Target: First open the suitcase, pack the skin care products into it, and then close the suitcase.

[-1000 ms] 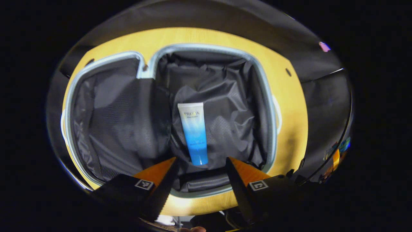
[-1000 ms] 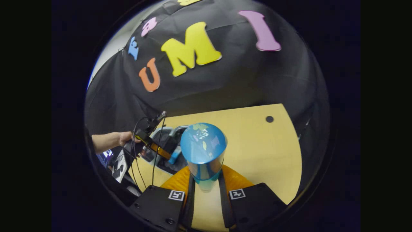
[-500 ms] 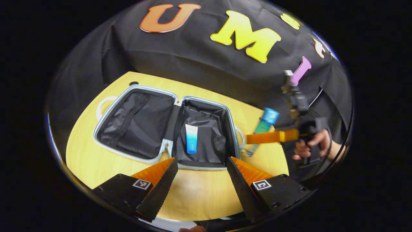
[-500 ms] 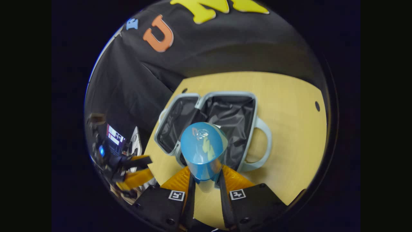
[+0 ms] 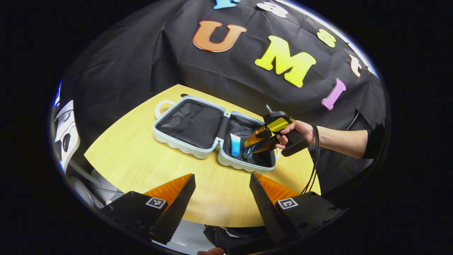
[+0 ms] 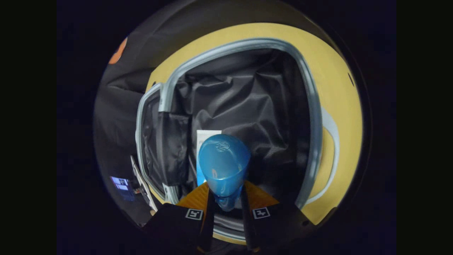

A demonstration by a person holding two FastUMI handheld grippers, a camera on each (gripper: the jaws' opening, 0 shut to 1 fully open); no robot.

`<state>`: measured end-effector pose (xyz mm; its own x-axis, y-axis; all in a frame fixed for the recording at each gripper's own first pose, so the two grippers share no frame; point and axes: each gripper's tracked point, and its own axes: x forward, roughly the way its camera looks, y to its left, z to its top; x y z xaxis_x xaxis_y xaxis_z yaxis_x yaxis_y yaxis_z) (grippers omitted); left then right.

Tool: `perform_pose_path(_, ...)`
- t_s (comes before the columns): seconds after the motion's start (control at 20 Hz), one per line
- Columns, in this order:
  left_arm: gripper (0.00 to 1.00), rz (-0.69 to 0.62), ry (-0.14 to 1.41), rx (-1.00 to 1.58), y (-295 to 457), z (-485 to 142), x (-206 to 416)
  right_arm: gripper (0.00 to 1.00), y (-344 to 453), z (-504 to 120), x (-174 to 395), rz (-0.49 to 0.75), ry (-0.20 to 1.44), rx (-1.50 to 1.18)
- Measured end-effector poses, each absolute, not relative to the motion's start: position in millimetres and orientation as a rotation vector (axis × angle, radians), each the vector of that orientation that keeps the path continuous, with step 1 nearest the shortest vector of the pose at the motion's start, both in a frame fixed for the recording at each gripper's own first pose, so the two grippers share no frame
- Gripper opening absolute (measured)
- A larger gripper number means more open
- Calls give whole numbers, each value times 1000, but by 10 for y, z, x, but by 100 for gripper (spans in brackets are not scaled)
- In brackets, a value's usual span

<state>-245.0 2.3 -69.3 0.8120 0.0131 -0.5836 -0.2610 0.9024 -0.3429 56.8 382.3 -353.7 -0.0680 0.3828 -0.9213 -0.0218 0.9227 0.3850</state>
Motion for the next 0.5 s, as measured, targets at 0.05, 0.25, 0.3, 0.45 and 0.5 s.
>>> perform_pose_path(0.05,98,170,609,-428,87,-696,-2500,34,3823,-3587,583,315,1618,275)
perform_pose_path(0.25,98,211,586,-455,225,-639,-2613,34,3818,-3658,605,243,1609,213)
perform_pose_path(0.3,98,212,579,-463,246,-631,-2591,33,3814,-3668,599,241,1605,202)
perform_pose_path(0.45,98,205,574,-454,255,-630,-2541,37,3838,-3652,607,213,1595,224)
perform_pose_path(0.5,98,202,573,-446,261,-633,-2522,39,3868,-3646,604,219,1591,242)
